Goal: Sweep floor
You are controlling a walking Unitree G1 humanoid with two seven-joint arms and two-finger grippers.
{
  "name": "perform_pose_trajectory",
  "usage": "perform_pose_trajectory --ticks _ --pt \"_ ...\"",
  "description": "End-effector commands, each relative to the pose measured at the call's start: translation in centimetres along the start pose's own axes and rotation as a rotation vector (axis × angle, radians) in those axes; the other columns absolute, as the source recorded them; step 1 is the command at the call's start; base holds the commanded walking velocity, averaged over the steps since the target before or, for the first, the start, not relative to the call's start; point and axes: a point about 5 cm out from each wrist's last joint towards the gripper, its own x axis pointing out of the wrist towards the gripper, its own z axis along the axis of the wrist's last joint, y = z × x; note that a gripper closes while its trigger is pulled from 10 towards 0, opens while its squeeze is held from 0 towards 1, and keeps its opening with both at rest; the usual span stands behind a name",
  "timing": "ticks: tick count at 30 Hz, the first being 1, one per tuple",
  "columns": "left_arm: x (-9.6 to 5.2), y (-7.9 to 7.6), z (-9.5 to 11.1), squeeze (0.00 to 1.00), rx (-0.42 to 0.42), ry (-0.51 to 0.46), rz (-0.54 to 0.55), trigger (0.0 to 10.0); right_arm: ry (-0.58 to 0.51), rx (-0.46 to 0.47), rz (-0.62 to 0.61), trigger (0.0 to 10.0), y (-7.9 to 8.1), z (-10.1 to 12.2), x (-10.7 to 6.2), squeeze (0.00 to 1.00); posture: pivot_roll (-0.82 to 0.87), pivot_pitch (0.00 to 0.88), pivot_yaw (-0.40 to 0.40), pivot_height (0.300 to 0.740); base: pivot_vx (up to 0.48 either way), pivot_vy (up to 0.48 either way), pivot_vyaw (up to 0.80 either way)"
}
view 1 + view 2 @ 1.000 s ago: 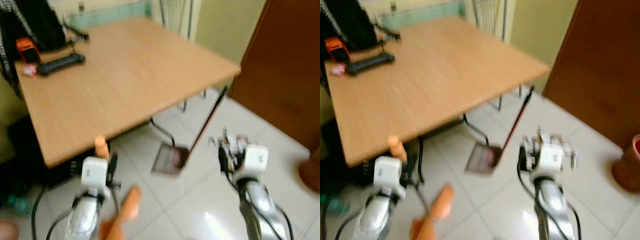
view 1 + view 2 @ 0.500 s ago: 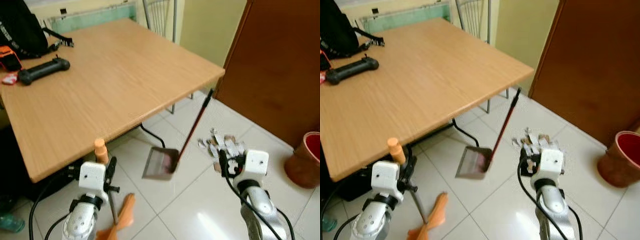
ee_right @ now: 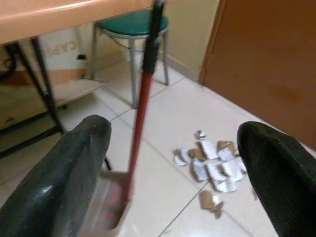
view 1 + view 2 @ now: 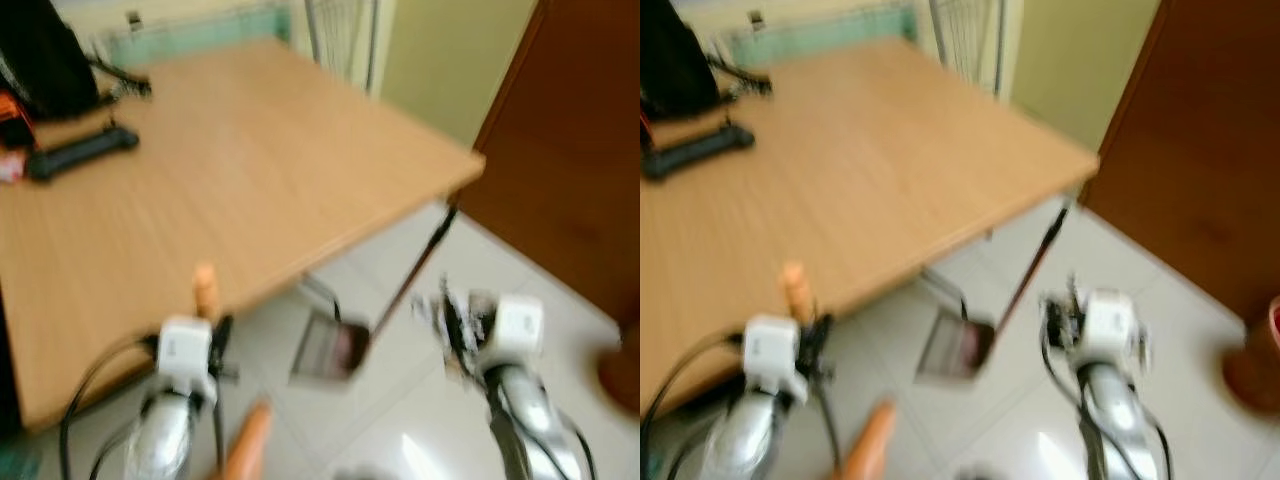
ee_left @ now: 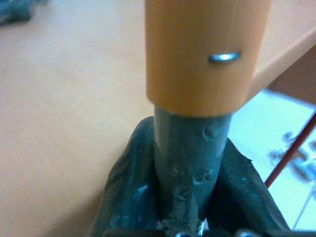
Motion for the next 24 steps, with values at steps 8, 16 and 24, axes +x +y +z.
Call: perform_pose_trajectory --ticks 8,16,24 --pt "-0.3 0.64 0.21 0.0 0.02 -0.007 0.01 10.0 -0.01 0.012 0.011 10.0 0.6 0.02 -0.39 0.0 0.08 0.117 -0.016 0.74 0.178 0.0 -0.35" --pt "-0.88 1.05 -0.02 0.0 0.034 0.006 0.013 10.0 -0.005 0.012 0.013 10.0 0.69 -0.13 -0.27 0.0 0.1 0.113 -0.018 0.74 0.0 0.0 0.0" --pt "-0.64 1.32 0.68 0.0 0.032 -0.024 0.031 10.0 -0.009 0.015 0.017 10.0 0.76 -0.01 -0.17 0.0 0.1 0.111 -0.017 0.74 0.0 0.0 0.0"
